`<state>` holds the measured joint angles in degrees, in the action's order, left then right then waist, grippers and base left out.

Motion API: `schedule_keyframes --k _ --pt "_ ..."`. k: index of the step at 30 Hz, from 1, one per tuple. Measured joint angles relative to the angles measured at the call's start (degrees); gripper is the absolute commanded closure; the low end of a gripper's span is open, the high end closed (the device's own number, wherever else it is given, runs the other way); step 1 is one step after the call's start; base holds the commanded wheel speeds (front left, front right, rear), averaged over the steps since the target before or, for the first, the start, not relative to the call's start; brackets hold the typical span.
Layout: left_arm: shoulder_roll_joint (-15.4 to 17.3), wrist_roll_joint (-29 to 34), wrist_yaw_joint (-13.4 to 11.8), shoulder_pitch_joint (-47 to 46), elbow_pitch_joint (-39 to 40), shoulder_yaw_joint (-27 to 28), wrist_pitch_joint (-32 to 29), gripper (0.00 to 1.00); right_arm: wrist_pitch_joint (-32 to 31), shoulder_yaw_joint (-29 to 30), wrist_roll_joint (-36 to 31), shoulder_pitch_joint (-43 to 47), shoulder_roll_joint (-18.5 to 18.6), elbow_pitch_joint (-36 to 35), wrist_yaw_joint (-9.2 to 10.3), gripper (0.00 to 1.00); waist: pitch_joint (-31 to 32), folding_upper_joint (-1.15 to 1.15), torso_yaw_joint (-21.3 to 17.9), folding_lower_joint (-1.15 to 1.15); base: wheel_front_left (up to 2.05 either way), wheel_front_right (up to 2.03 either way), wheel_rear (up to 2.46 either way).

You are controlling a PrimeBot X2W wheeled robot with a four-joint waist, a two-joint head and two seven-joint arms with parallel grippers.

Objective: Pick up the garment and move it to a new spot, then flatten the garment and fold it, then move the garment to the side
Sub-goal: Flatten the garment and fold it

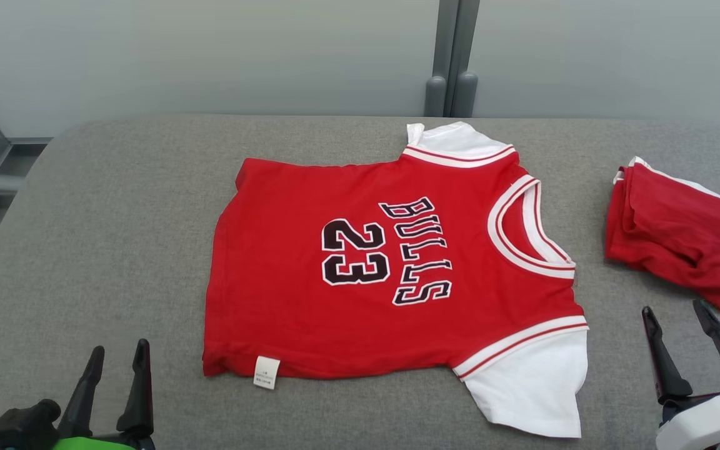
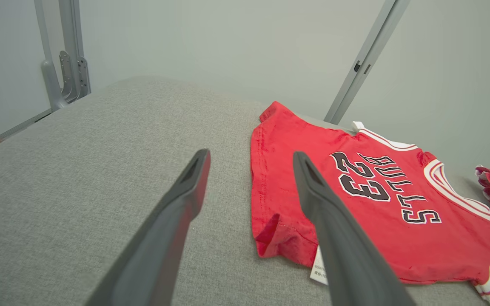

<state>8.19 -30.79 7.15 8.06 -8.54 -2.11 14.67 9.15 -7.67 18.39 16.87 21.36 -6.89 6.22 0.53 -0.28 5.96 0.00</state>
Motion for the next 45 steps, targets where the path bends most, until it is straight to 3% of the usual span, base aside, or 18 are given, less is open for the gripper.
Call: schedule_keyframes --k 6,23,45 --pt "-0.04 0.47 0.0 -0.61 -0.07 -3.55 0.0 0.0 3.03 -0.94 -3.26 -1.28 -1.02 3.7 0.25 0.0 -0.21 0.0 0.4 0.0 0.0 0.0 0.0" --pt "-0.2 0.57 0.0 -0.8 -4.05 -3.48 0.0 0.0 4.95 0.58 -5.36 -2.93 -7.9 12.73 0.87 0.0 0.63 0.0 0.21 0.0 0.0 0.0 0.0" --pt "-1.49 -0.15 0.0 -1.47 -6.2 -3.49 0.0 0.0 5.02 2.03 -8.29 -5.75 -11.1 14.57 0.89 0.0 0.35 0.0 -0.51 0.0 0.0 0.0 0.0"
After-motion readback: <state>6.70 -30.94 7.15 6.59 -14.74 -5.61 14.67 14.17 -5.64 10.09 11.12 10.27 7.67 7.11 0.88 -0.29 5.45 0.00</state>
